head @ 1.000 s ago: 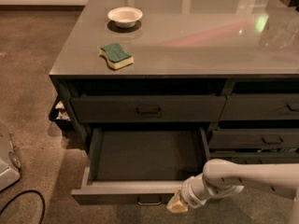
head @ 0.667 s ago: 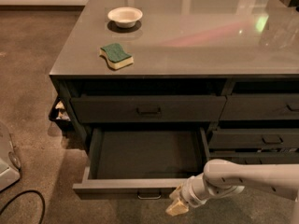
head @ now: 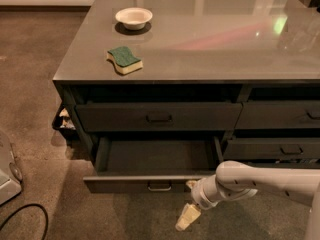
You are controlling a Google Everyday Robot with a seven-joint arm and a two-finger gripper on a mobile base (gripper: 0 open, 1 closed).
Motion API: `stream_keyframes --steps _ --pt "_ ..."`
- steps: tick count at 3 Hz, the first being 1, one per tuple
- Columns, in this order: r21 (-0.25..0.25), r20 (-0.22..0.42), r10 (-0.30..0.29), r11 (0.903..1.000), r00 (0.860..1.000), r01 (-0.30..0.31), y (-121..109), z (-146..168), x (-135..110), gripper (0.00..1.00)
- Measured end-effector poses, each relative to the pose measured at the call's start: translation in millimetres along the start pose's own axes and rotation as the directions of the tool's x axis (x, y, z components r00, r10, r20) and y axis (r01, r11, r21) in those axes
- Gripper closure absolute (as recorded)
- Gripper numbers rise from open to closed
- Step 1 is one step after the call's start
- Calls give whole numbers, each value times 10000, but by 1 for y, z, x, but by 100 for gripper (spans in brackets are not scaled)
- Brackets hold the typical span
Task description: Close middle drawer
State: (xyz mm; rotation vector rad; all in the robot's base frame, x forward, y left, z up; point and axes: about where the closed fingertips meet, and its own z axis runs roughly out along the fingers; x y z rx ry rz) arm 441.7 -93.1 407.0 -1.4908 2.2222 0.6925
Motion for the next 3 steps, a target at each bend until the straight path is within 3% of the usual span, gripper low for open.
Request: stream_keyframes --steps 2,3 --pt "251 452 -24 9997 9990 13 -18 0 -16 0" --pt "309 543 38 9995 9985 -55 -17 -1 -15 19"
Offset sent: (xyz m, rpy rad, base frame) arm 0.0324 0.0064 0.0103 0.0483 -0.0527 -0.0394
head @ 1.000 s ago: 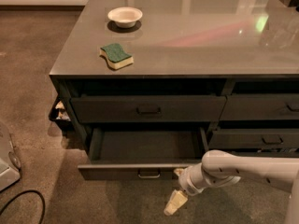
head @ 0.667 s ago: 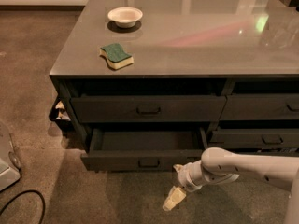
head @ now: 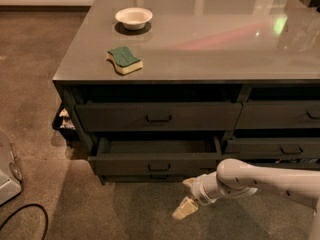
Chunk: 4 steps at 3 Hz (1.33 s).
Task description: Close middle drawer
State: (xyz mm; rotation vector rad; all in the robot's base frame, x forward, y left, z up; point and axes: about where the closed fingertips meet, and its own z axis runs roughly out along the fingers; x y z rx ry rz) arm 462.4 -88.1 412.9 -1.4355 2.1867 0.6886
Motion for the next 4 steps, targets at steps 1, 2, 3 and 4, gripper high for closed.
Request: stream_keyframes --steps 1,2,3,4 --pt "0 0 0 10000 10000 0 0 0 0 42" --pt "-1 0 0 10000 10000 0 0 0 0 65" --pt "-1 0 0 10000 10000 0 0 0 0 89" --pt "-229 318 -508 9984 9982 515 -8 9 -16 100"
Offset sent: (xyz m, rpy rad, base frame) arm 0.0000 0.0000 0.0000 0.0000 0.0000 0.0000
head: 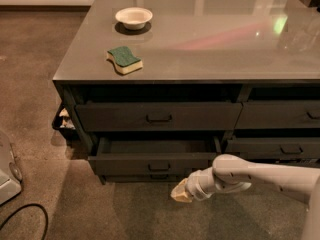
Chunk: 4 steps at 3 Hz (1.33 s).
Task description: Close middle drawer
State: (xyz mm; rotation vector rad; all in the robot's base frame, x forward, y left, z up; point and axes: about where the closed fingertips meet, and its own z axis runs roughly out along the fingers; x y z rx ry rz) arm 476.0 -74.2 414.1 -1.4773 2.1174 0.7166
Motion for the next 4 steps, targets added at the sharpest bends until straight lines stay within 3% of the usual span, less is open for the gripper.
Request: stream_keyframes --steps 1,2,3,4 --pt "-304 672 -904 9952 9936 926 -21 21 -41 100" --pt "-221 1361 -1505 9877 9792 1549 -49 31 -72 100" --pt "-120 1868 -1883 9809 9642 1939 -62 39 -88 100" --pt "-92 2133 -2064 9770 9550 2132 -71 49 -97 81"
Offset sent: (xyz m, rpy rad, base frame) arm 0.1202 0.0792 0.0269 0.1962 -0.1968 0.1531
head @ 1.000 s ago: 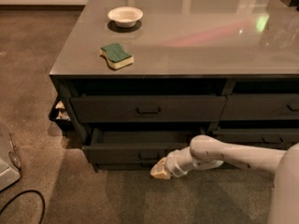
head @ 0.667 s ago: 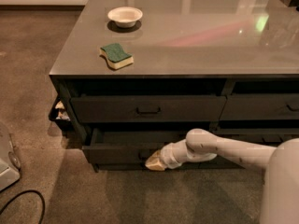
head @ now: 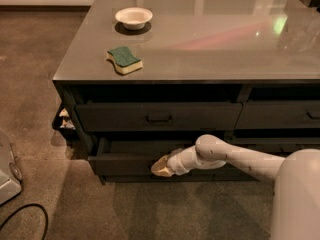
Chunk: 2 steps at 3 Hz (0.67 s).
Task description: Close middle drawer
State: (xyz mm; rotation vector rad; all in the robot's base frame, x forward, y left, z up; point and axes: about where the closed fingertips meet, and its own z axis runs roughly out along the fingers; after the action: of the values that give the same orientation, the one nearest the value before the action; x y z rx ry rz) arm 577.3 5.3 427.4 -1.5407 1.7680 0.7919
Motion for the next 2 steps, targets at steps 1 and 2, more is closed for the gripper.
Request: stream_keyframes --steps 1,2 --pt "26 119 3 10000 9999 -4 -6 9 -1 58" --pt "496 510 186 9985 9985 -211 -10 9 -1 35"
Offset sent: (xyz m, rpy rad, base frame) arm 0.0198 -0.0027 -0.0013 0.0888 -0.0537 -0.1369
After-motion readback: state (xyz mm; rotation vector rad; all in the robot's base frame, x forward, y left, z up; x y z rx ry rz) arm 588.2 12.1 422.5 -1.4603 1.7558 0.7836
